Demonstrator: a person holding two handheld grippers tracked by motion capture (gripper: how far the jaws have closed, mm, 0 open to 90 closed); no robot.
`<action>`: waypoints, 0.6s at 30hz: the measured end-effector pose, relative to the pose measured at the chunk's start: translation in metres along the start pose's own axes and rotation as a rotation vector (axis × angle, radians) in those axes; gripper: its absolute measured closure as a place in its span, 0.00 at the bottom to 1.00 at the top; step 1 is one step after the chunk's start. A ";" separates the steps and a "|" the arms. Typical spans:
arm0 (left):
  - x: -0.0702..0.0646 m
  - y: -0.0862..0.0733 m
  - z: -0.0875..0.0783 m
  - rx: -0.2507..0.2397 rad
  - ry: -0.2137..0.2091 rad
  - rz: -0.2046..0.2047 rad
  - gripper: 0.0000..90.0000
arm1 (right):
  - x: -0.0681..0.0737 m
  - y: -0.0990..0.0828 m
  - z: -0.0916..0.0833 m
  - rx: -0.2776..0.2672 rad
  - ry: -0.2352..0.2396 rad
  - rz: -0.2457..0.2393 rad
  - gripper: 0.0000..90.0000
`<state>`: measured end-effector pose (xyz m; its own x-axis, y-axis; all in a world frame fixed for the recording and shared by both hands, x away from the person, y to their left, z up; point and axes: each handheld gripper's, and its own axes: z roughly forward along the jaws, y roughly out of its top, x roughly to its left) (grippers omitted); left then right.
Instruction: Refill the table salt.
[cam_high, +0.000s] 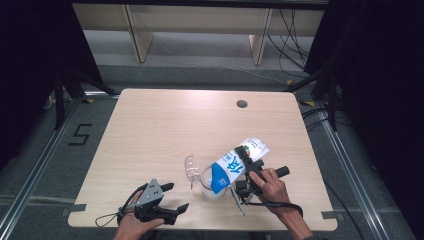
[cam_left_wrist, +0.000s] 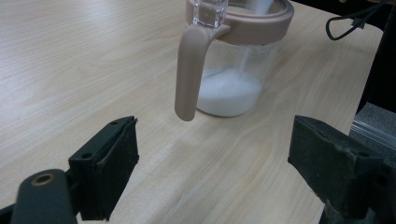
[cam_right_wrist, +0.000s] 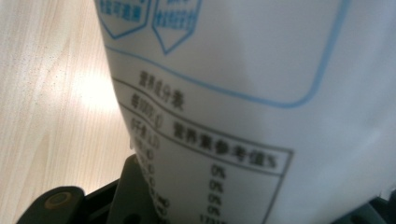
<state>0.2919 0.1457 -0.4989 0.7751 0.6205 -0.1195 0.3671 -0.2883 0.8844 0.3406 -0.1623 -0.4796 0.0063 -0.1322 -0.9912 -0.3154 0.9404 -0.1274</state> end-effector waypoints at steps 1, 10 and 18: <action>0.000 0.000 0.000 0.002 0.002 0.002 0.17 | 0.000 0.000 0.001 -0.005 -0.003 -0.004 0.66; 0.000 0.000 0.000 0.000 -0.001 -0.001 0.17 | 0.001 -0.001 0.001 -0.006 -0.005 0.023 0.67; 0.000 0.000 0.000 0.002 0.002 0.002 0.17 | -0.001 -0.001 0.001 -0.026 -0.021 0.000 0.67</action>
<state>0.2920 0.1458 -0.4989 0.7750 0.6210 -0.1166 0.3665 -0.2914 0.8836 0.3421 -0.1622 -0.4784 0.0258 -0.1253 -0.9918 -0.3398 0.9319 -0.1266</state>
